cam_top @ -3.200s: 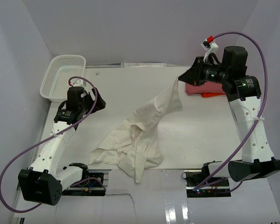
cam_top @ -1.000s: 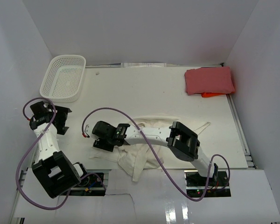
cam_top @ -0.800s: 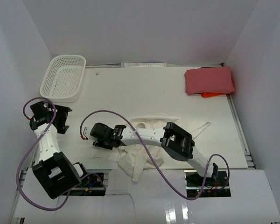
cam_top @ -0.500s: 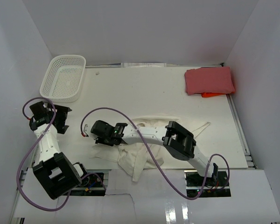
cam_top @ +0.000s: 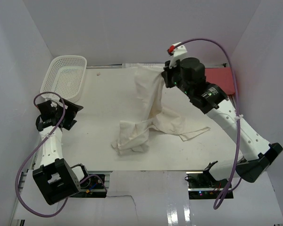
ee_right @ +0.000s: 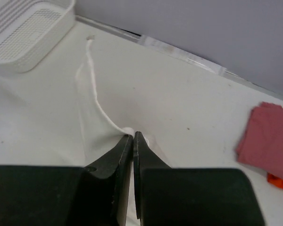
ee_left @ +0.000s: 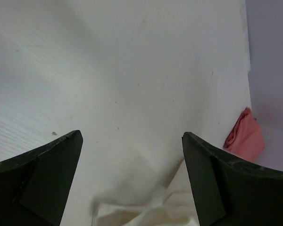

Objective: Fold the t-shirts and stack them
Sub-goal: Flatten out the tshirt

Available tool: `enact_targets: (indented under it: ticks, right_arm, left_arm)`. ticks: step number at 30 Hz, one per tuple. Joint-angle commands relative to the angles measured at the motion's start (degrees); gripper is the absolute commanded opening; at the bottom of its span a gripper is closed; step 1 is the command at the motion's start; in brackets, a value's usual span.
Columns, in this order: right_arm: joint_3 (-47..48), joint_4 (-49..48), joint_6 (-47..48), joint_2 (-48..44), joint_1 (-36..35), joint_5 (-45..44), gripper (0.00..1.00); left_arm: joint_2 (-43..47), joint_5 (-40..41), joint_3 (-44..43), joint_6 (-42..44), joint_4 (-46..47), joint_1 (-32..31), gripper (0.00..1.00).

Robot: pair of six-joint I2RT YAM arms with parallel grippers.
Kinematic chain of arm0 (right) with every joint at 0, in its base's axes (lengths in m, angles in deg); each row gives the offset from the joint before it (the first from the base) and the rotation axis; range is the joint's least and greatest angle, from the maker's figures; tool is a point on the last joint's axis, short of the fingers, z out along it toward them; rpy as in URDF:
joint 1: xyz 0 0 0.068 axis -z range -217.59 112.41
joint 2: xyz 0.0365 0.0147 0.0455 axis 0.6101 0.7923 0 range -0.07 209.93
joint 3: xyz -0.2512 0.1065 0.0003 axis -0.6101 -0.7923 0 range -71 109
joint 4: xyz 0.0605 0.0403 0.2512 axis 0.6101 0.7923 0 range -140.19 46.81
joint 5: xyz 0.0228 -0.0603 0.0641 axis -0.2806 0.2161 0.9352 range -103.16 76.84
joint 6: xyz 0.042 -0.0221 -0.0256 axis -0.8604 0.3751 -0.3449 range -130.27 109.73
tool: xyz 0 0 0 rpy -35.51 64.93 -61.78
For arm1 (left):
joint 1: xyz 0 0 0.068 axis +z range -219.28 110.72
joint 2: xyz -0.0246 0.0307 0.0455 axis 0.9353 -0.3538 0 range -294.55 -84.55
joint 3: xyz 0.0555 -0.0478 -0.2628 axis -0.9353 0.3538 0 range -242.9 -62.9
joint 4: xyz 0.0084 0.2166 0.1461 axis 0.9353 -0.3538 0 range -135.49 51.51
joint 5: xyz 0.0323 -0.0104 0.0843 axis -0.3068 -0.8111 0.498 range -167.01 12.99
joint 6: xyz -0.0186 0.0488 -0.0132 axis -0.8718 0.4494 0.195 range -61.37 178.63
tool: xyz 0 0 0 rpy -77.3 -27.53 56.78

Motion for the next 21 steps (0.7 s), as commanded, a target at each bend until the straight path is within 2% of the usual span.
enact_targets:
  ticks: [1,3,5,7,15,16,19,21]
  right_arm:
    - [-4.08,6.51,-7.03,-1.78,5.22,-0.91,0.08]
    - [-4.44,13.08,-9.57,-2.66,7.16,-2.41,0.08]
    - [-5.58,17.76,-12.2,-2.84,7.43,-1.2,0.08]
    - [-10.82,21.03,-13.79,-4.24,6.9,7.11,0.08]
    - [-35.53,16.82,-25.11,-11.53,-10.75,11.21,0.08]
    - [-40.6,14.38,-26.62,-12.24,-13.81,12.43,0.08]
    - [-47.31,9.8,-32.68,-12.68,-19.7,15.49,0.08]
    - [-52.31,3.22,-34.79,-11.73,-22.79,18.83,0.08]
  left_arm:
    - [0.49,-4.06,-1.38,5.4,4.15,-6.88,0.98]
    - [0.22,-2.75,-2.27,7.51,4.06,-12.58,0.98]
    - [-0.39,-1.6,-2.7,8.66,3.71,-15.51,0.98]
    - [-0.92,-0.9,-3.41,9.71,3.45,-17.62,0.98]
    - [-2.5,-0.46,-5.25,11.47,1.96,-18.86,0.98]
    - [-2.85,-0.37,-5.43,11.65,1.78,-18.95,0.98]
    - [-3.2,-0.54,-5.52,11.91,1.6,-19.12,0.98]
    - [-3.46,-0.72,-5.43,11.91,1.6,-19.21,0.98]
